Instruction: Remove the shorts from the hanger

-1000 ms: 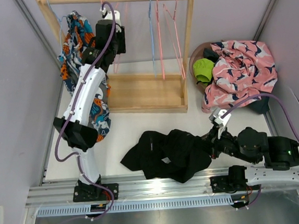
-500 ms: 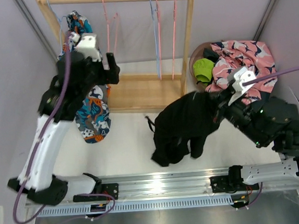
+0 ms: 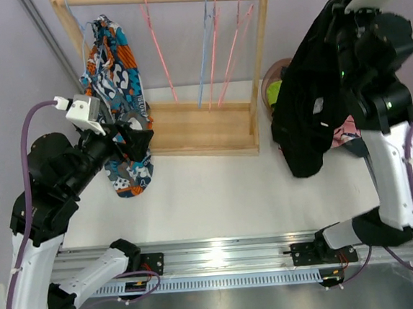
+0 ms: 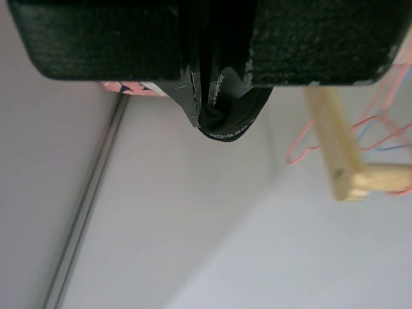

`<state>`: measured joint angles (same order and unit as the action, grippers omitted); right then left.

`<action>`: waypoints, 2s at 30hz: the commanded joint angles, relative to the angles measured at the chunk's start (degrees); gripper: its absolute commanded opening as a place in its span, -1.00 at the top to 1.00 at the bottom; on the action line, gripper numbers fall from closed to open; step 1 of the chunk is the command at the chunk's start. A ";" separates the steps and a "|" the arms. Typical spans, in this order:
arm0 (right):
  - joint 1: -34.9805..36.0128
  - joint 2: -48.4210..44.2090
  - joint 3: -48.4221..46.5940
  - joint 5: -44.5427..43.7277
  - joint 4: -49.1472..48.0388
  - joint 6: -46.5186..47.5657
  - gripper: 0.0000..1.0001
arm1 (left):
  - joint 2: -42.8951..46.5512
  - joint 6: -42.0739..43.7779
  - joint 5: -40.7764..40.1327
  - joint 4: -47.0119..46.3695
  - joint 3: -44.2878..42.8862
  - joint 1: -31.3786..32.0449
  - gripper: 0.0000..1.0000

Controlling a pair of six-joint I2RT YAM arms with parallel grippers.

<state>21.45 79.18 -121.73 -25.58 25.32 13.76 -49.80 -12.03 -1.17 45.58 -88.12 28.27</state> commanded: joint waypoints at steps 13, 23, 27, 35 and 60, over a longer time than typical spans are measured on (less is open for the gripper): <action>-28.66 22.76 -6.46 13.99 -9.32 -13.14 1.00 | 4.98 2.45 -10.07 -0.06 1.02 0.20 -0.98; -31.47 18.17 26.10 10.98 0.54 -33.35 -0.99 | -9.23 7.72 -31.34 4.42 -16.28 0.03 -0.98; -28.41 1.28 45.55 15.29 -9.13 -34.15 -0.99 | -15.65 10.88 -36.88 2.24 -25.85 -0.49 -0.98; -13.74 -31.42 69.07 15.48 -4.24 -32.65 -0.99 | -28.23 10.72 -30.49 0.82 -34.91 -13.30 -0.98; 3.07 -50.26 75.15 18.21 3.32 -37.84 -0.99 | -49.51 2.71 -4.82 -7.09 -37.92 -33.11 -0.53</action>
<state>24.01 29.52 -45.01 -5.74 27.99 -23.97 -99.42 -7.92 -10.41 39.97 -122.39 -4.58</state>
